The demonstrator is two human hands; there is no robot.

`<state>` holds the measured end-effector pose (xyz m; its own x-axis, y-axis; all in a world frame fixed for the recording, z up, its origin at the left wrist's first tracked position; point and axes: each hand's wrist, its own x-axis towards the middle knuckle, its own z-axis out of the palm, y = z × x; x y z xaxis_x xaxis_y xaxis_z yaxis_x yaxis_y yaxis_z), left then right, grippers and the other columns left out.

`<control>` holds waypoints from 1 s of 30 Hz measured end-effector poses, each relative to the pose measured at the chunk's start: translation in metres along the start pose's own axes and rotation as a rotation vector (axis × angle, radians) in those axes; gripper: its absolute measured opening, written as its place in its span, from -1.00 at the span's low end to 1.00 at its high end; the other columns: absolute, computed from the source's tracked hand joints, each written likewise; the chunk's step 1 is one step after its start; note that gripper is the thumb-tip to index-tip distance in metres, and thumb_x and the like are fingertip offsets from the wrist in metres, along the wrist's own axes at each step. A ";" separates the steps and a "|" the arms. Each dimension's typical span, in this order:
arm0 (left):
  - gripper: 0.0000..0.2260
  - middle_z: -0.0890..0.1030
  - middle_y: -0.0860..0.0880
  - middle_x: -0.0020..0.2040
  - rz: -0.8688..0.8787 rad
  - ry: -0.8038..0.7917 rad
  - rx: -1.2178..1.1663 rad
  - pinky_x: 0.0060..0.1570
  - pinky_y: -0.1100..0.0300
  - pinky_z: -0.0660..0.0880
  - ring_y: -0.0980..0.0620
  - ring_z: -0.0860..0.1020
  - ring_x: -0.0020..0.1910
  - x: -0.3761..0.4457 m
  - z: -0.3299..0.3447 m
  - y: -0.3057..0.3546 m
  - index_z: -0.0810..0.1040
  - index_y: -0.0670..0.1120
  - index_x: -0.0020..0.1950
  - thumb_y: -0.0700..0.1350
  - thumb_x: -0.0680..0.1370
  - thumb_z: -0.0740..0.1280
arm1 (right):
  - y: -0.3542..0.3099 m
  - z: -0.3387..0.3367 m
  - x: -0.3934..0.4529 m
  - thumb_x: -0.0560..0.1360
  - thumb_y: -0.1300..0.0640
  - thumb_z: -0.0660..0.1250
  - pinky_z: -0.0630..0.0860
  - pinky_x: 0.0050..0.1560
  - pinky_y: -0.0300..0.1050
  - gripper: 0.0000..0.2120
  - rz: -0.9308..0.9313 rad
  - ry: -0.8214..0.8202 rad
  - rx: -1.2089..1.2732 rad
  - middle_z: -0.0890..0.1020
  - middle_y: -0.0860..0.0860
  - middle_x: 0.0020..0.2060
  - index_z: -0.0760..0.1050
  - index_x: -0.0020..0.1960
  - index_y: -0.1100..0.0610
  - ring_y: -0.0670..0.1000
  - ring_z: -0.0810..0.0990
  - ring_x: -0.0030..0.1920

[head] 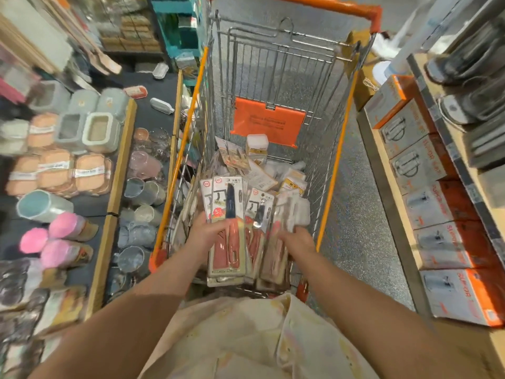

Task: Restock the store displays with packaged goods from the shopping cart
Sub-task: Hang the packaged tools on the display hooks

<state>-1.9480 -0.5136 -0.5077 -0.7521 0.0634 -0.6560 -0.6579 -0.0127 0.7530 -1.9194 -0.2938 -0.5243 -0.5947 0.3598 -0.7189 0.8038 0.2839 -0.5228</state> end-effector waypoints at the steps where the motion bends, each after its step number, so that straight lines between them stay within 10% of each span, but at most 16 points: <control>1: -0.53 0.68 -0.17 0.08 -0.010 0.042 -0.020 0.21 -0.15 0.51 -0.17 0.64 0.06 -0.007 0.003 0.004 0.55 -0.13 0.22 -0.11 0.37 0.58 | -0.004 -0.006 -0.002 0.58 0.03 0.30 0.43 -0.16 -0.13 -0.65 -0.036 0.036 0.002 0.55 0.10 -0.07 0.45 0.27 0.21 0.09 0.52 -0.12; 10: -0.85 0.70 -0.02 -0.21 0.237 0.249 -0.287 -0.23 0.13 0.60 0.06 0.66 -0.30 -0.077 -0.002 0.061 0.57 -0.07 0.04 -0.29 0.55 0.36 | -0.113 -0.027 -0.059 0.44 0.04 0.43 0.55 -0.08 0.02 -0.71 -0.473 -0.283 0.264 0.70 0.17 -0.02 0.56 0.11 0.13 0.16 0.69 -0.08; 17: -0.73 0.71 -0.12 -0.05 0.512 0.579 -0.251 0.01 -0.09 0.61 -0.08 0.69 -0.09 -0.177 -0.119 0.135 0.58 -0.07 0.09 -0.14 0.42 0.50 | -0.222 0.060 -0.167 0.42 0.12 0.47 0.37 -0.46 -0.23 -0.83 -0.758 -0.672 0.178 0.60 0.00 -0.37 0.57 -0.04 0.16 -0.05 0.54 -0.40; 24: -0.75 0.66 0.18 -0.38 0.735 0.934 -0.301 -0.33 0.38 0.52 0.25 0.61 -0.39 -0.296 -0.238 0.179 0.50 0.00 -0.11 -0.32 0.45 0.46 | -0.312 0.172 -0.293 0.50 0.12 0.43 0.54 -0.28 -0.16 -0.88 -1.026 -0.894 0.071 0.69 -0.05 -0.28 0.56 -0.05 0.17 -0.08 0.64 -0.28; 30: -0.70 0.69 -0.08 0.02 0.763 1.167 -0.321 0.10 -0.10 0.59 -0.07 0.68 -0.05 -0.373 -0.316 0.193 0.49 -0.04 0.12 -0.22 0.46 0.48 | -0.357 0.241 -0.381 0.51 0.17 0.42 0.57 0.02 -0.01 -0.95 -1.197 -0.986 0.009 0.72 0.04 -0.15 0.59 -0.04 0.15 0.00 0.68 -0.13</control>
<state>-1.8074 -0.8548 -0.1336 -0.4173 -0.9018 0.1125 0.0529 0.0995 0.9936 -1.9754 -0.7468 -0.1743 -0.6249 -0.7740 0.1019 -0.1142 -0.0384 -0.9927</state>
